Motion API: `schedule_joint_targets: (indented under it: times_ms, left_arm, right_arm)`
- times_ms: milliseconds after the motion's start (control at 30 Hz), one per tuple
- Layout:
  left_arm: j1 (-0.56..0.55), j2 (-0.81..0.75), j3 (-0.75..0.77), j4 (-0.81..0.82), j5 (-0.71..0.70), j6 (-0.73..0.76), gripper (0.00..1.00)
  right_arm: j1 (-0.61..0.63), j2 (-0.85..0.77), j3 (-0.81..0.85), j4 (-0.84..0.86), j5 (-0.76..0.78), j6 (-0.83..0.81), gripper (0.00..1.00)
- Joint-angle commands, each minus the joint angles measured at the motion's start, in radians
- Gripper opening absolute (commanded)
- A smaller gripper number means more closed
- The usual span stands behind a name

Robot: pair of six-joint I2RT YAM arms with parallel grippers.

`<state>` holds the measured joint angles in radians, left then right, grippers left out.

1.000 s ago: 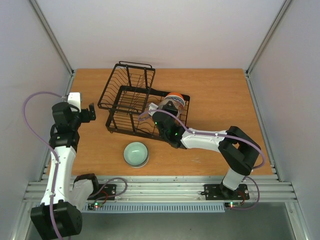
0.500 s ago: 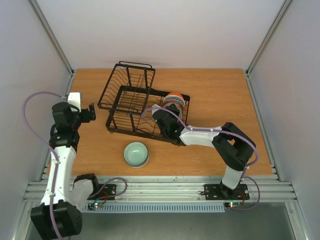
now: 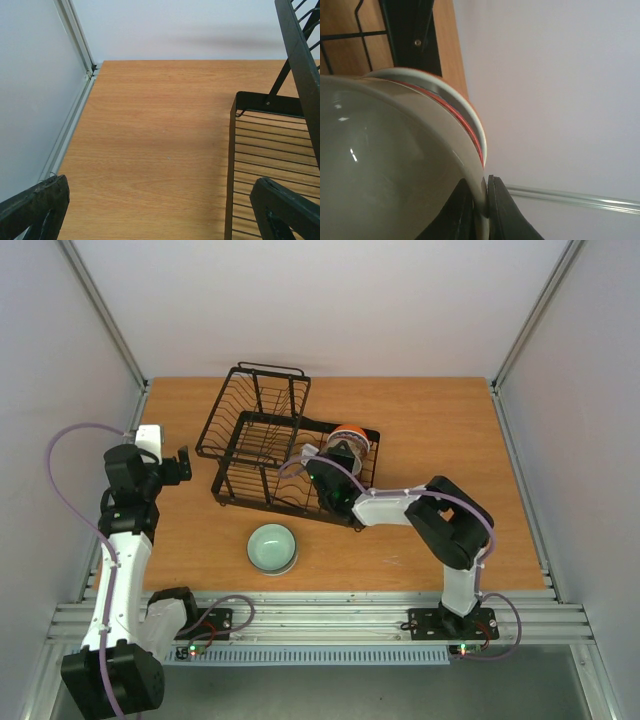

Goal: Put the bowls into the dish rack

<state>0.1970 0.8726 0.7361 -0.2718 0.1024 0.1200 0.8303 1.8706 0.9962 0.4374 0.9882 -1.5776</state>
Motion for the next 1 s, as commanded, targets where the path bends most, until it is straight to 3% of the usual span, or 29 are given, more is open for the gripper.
schedule_joint_targets:
  times_ms: [0, 133, 233, 633, 800, 867, 967]
  left_arm:
    - [0.009, -0.001, -0.012, 0.057, 0.011, -0.004, 0.99]
    - [0.009, -0.001, -0.014, 0.061, 0.012, -0.003, 0.99]
    - [0.009, -0.003, -0.013, 0.062, 0.012, -0.005, 0.99]
    - [0.009, -0.012, -0.012, 0.06, 0.007, -0.005, 1.0]
    - [0.009, -0.015, -0.014, 0.062, 0.005, -0.005, 0.99]
    - [0.009, -0.017, -0.013, 0.062, 0.004, -0.003, 0.99]
    - [0.008, -0.02, -0.011, 0.059, 0.001, -0.005, 0.99]
  right_arm:
    - [-0.003, 0.087, -0.019, 0.411, 0.047, -0.251, 0.01]
    - [0.006, 0.199, -0.036, 0.792, 0.053, -0.513, 0.01]
    - [0.01, 0.246, -0.037, 0.922, 0.061, -0.608, 0.01]
    - [0.026, 0.19, -0.094, 0.918, 0.06, -0.568, 0.02]
    - [0.031, 0.151, -0.104, 0.868, 0.073, -0.513, 0.09]
    - [0.034, 0.115, -0.107, 0.765, 0.083, -0.419, 0.12]
    - [0.036, 0.023, -0.106, 0.433, 0.068, -0.168, 0.2]
